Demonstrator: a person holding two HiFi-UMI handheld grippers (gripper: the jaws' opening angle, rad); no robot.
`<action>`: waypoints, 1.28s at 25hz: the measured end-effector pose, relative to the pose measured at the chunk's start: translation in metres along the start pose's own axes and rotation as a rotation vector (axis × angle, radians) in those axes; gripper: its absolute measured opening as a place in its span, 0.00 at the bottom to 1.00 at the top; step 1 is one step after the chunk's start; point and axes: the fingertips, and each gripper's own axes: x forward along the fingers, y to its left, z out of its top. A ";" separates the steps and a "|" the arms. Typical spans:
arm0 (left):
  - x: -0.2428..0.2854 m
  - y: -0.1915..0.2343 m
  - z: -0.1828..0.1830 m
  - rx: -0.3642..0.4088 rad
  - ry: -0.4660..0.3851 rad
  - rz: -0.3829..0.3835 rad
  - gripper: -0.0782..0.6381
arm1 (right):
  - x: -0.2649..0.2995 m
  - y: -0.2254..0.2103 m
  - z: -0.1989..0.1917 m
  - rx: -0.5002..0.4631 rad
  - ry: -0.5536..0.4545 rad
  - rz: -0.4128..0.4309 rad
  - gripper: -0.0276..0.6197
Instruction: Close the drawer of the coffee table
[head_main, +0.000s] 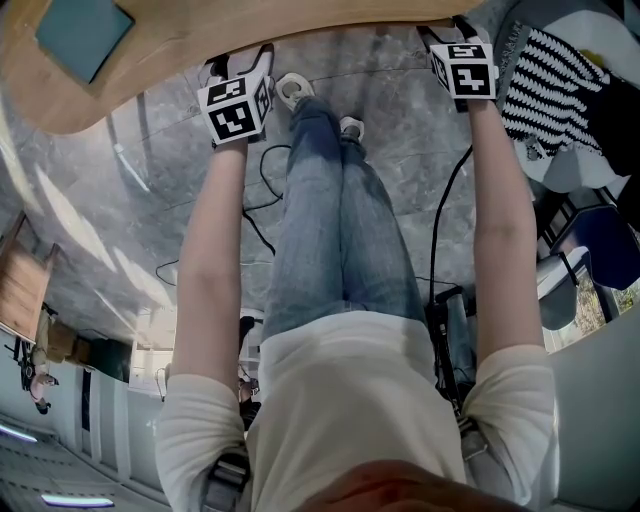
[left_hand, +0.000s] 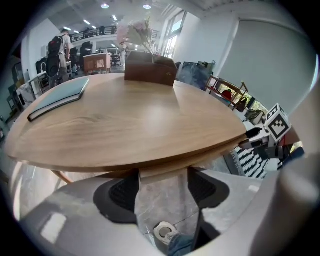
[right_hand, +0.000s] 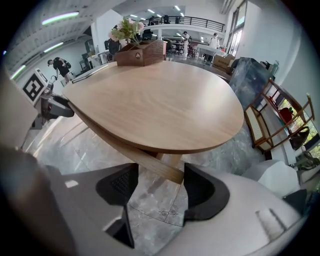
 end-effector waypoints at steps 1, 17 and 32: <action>0.000 0.000 0.001 -0.011 -0.002 -0.003 0.54 | 0.000 0.000 0.001 0.008 -0.003 -0.004 0.48; 0.007 0.005 0.007 -0.119 -0.034 -0.006 0.54 | 0.005 -0.006 0.004 0.213 -0.064 -0.037 0.49; -0.015 0.014 0.010 -0.194 -0.084 0.058 0.50 | -0.010 -0.008 0.006 0.404 -0.153 -0.159 0.26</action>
